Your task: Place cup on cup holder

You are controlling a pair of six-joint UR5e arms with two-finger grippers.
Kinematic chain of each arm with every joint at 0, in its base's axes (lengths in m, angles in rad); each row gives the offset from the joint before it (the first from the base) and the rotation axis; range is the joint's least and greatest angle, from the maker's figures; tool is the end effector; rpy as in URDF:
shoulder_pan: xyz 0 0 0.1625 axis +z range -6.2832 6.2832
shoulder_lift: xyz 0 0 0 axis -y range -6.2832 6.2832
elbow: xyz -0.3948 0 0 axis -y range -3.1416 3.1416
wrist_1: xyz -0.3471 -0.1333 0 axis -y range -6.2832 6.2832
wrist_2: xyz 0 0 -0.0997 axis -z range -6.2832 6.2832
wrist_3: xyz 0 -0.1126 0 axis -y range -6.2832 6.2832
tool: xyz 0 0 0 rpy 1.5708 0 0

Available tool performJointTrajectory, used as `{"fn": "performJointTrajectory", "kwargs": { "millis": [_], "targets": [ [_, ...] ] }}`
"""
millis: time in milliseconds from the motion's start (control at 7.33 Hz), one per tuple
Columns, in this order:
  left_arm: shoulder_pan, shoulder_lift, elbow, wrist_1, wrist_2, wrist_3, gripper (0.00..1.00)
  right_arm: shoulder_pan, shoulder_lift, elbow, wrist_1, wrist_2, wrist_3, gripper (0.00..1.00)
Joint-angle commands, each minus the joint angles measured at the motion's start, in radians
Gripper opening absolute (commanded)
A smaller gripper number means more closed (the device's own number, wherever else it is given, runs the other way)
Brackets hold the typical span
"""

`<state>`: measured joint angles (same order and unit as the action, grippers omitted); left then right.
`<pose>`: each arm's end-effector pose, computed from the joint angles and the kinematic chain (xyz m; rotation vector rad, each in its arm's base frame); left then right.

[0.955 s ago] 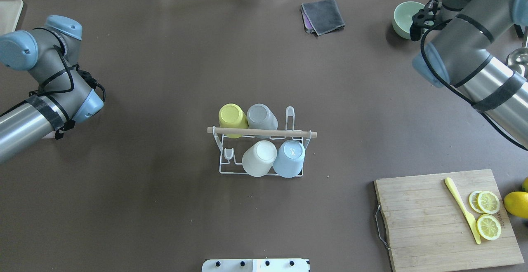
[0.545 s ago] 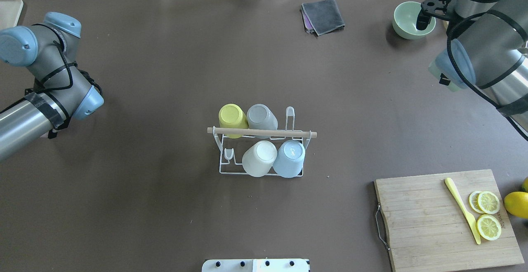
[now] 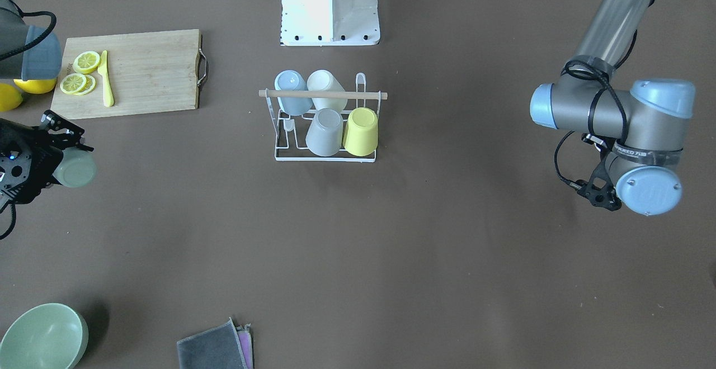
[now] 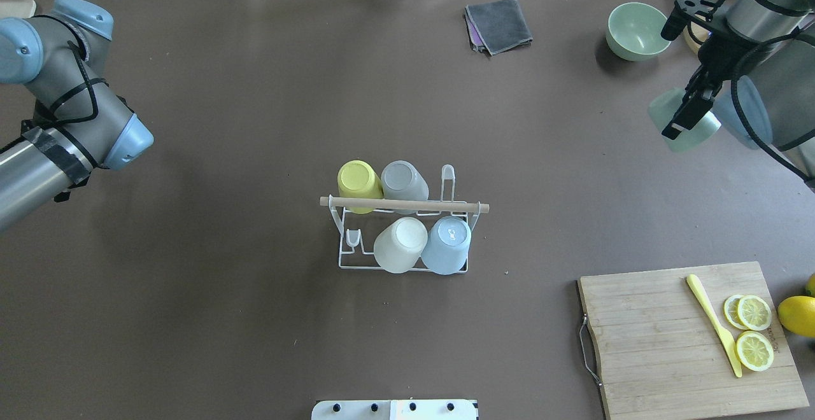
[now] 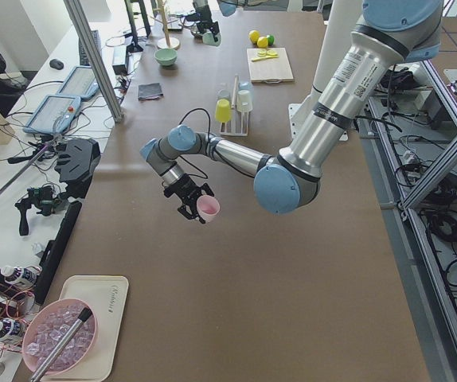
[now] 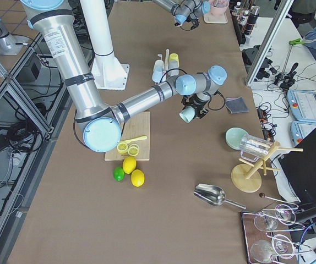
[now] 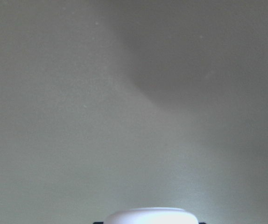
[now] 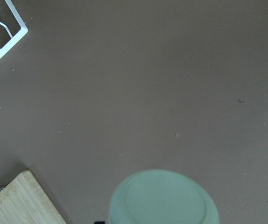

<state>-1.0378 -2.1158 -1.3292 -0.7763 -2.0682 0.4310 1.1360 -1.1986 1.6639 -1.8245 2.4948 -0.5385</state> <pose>0.2247 -0.5375 0.5307 -0.5193 0.4751 0.8032 -0.1988 -0.5312 0.4199 0.2551 -0.9513 -0.9951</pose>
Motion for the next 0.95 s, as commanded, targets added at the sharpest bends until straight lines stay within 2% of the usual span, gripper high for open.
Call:
{"fn": "performJointTrajectory", "kwargs": {
  "millis": [0, 273, 545, 682, 818],
  "targets": [
    [-0.071, 0.0, -0.079, -0.003, -0.009, -0.005, 0.0, -0.018, -0.007, -0.018, 0.118, 0.013, -0.084, 0.0],
    [-0.088, 0.003, -0.168, -0.143, -0.007, -0.122, 0.0, -0.016, -0.013, 0.007, 0.155, 0.068, -0.101, 0.0],
    [-0.091, 0.013, -0.218, -0.318, -0.01, -0.361, 0.0, -0.018, -0.027, 0.002, 0.33, 0.158, -0.117, 0.0],
    [-0.091, 0.02, -0.22, -0.451, -0.01, -0.474, 0.0, -0.025, -0.03, -0.003, 0.423, 0.194, -0.123, 0.0],
    [-0.091, 0.04, -0.22, -0.598, -0.01, -0.561, 0.0, -0.041, -0.029, 0.002, 0.579, 0.2, -0.1, 0.0]
  ]
}}
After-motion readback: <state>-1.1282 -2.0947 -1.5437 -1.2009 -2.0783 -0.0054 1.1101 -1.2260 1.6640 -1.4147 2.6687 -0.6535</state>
